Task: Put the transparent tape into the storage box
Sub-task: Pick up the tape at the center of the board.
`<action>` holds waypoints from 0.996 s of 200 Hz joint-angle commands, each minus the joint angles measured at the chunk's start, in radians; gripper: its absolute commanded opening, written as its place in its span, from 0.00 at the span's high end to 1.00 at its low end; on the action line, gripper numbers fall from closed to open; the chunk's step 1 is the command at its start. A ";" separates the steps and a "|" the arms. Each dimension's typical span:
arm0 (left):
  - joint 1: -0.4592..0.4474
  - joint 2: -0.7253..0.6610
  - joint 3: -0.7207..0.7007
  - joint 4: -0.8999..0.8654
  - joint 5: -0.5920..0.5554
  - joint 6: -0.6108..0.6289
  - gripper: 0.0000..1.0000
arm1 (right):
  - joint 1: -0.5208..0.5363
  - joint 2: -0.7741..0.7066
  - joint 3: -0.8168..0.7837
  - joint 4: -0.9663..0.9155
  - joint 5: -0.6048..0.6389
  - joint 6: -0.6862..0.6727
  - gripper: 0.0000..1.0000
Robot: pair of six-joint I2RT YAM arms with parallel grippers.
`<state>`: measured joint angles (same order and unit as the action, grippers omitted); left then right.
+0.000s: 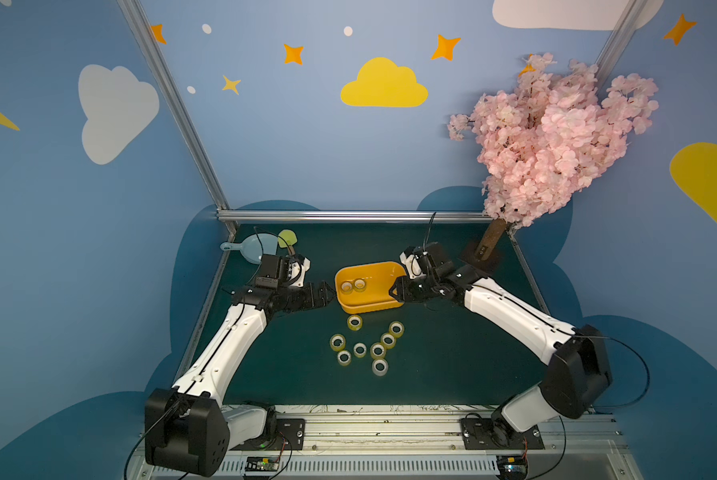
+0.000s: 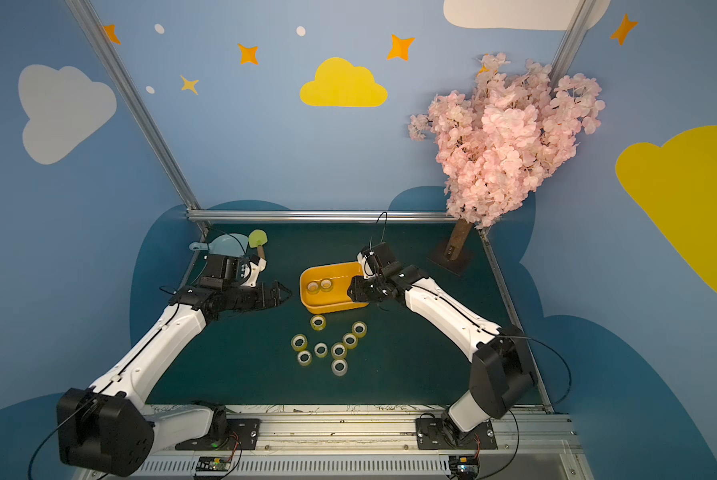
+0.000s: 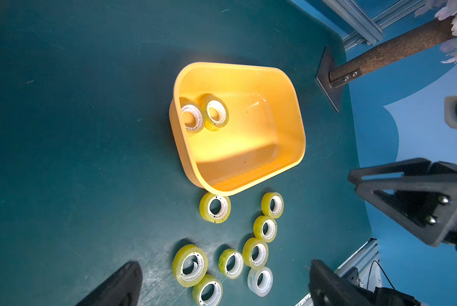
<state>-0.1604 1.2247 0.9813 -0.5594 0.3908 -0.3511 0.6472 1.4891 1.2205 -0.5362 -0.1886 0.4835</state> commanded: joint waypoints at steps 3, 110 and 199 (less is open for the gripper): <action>-0.001 -0.035 -0.016 0.025 -0.042 0.021 0.00 | -0.009 -0.141 -0.112 -0.002 0.010 -0.038 0.54; -0.006 -0.061 -0.027 0.033 -0.079 0.021 0.00 | -0.012 -0.373 -0.535 0.017 0.037 0.020 0.53; -0.007 -0.011 -0.013 0.012 -0.069 0.014 0.00 | 0.005 -0.213 -0.543 0.056 -0.053 0.010 0.54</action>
<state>-0.1650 1.2083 0.9573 -0.5343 0.3138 -0.3439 0.6395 1.2480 0.6785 -0.5102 -0.2230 0.4904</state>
